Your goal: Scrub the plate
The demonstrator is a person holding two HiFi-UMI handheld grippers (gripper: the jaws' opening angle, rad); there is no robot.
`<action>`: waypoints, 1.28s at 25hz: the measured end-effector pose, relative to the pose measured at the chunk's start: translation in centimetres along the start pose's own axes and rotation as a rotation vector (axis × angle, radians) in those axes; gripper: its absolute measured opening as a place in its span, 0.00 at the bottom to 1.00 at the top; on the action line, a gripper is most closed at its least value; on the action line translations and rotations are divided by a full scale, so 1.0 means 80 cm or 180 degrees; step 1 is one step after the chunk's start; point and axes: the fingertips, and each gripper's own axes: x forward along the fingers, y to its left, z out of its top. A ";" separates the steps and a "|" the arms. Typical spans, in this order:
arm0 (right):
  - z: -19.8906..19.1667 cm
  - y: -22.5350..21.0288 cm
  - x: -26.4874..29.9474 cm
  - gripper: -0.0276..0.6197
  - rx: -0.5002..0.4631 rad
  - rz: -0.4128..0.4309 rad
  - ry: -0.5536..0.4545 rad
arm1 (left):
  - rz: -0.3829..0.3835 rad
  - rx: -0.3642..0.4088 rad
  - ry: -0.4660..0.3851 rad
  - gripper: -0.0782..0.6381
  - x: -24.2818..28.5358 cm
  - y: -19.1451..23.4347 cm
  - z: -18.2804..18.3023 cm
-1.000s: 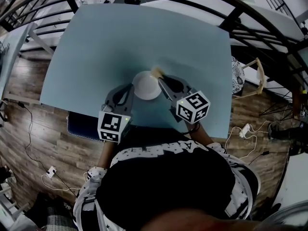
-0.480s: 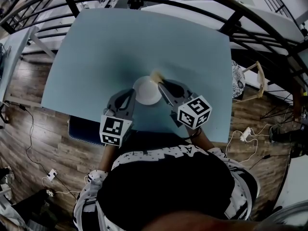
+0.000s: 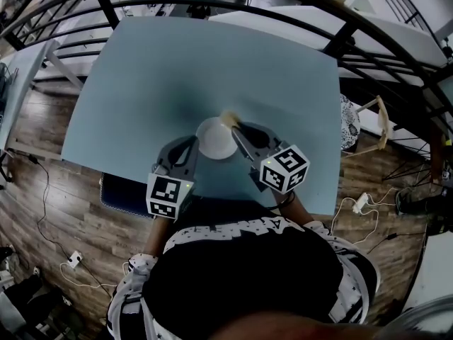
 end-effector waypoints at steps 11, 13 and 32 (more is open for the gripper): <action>-0.003 0.001 -0.003 0.12 0.0030 -0.0018 -0.0015 | -0.0011 -0.0019 0.0018 0.13 0.000 -0.002 -0.007; -0.004 0.000 -0.004 0.12 0.0038 -0.0030 -0.0014 | -0.0020 -0.0011 0.0019 0.13 0.000 -0.003 -0.007; -0.006 0.004 -0.013 0.12 0.0040 -0.0055 -0.0027 | -0.0036 -0.0003 0.0035 0.13 -0.005 -0.009 -0.008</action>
